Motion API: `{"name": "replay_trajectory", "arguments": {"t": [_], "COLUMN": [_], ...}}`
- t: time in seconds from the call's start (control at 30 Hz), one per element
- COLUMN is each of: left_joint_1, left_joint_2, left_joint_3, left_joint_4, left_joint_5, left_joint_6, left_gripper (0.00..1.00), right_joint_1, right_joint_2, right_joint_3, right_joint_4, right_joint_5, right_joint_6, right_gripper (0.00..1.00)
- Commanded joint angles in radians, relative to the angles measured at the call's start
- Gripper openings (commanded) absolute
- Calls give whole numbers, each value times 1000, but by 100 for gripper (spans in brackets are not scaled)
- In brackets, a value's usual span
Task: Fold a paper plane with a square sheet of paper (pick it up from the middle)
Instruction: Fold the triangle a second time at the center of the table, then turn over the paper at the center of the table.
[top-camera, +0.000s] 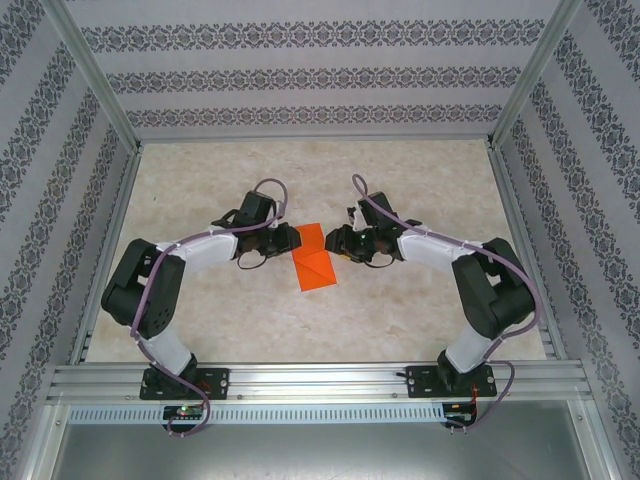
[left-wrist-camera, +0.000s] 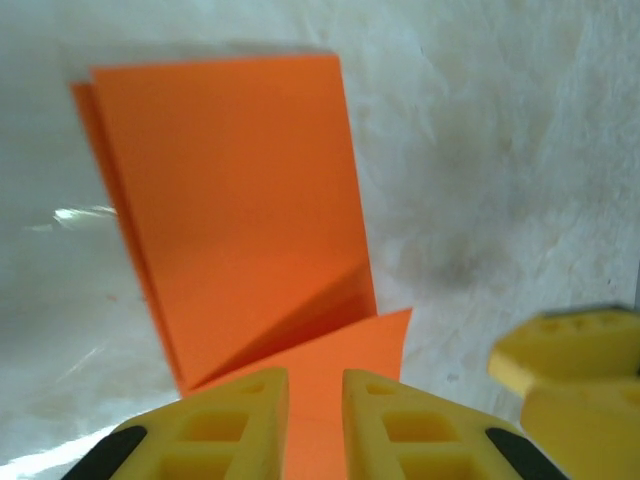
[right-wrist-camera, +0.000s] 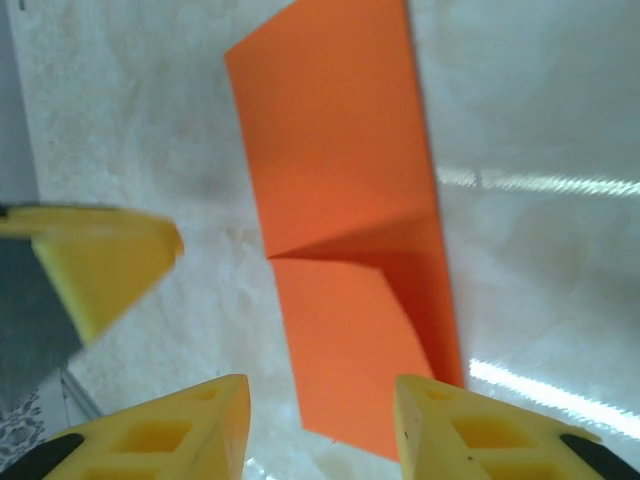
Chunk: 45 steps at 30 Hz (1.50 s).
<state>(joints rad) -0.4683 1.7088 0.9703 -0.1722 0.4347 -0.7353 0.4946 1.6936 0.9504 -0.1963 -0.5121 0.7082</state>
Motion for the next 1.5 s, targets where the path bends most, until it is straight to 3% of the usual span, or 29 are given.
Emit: {"name": "replay_trajectory", "arguments": {"t": [0.0, 0.57, 1.03, 1.33, 1.47], "left_joint_1": [-30, -38, -39, -38, -38], "left_joint_2": [40, 147, 168, 172, 177], "left_joint_3": [24, 47, 58, 96, 116], "left_joint_4": [-33, -41, -94, -155, -190], "left_joint_5": [-34, -48, -70, -94, -116], "left_joint_6": [-25, -30, -4, 56, 87], "left_gripper": [20, 17, 16, 16, 17], "right_joint_1": [-1, 24, 30, 5, 7], "right_joint_2": [67, 222, 176, 134, 168], "right_joint_3": [50, 126, 72, 111, 135], "right_joint_4": [-49, -55, -5, -106, -114], "right_joint_5": [16, -64, -96, 60, 50], "right_joint_6": [-62, -120, -95, -152, -158], "right_gripper": [43, 44, 38, 43, 41]}}
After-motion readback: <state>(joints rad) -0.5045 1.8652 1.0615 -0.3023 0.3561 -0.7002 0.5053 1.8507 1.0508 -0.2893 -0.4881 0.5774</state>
